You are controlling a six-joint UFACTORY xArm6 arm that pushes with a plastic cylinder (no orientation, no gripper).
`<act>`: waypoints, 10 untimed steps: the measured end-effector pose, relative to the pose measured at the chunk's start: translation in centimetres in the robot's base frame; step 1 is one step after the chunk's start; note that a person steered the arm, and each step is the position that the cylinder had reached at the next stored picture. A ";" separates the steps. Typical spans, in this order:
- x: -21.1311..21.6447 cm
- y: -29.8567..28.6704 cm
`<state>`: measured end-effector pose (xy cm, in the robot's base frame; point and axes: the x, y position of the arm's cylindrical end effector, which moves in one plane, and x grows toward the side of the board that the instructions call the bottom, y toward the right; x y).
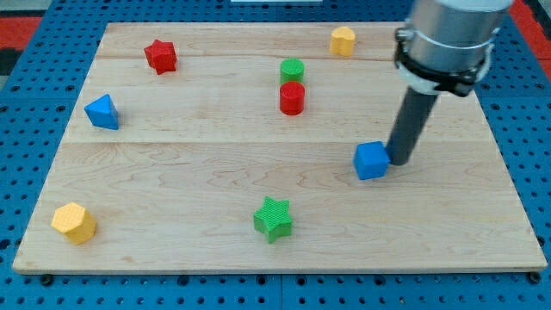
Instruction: Move the blue cube to the center
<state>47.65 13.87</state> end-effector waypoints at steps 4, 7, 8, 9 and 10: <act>0.6 -4.3; -2.9 -6.7; -4.8 -9.2; -5.1 -10.1; -2.0 -8.9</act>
<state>45.69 4.95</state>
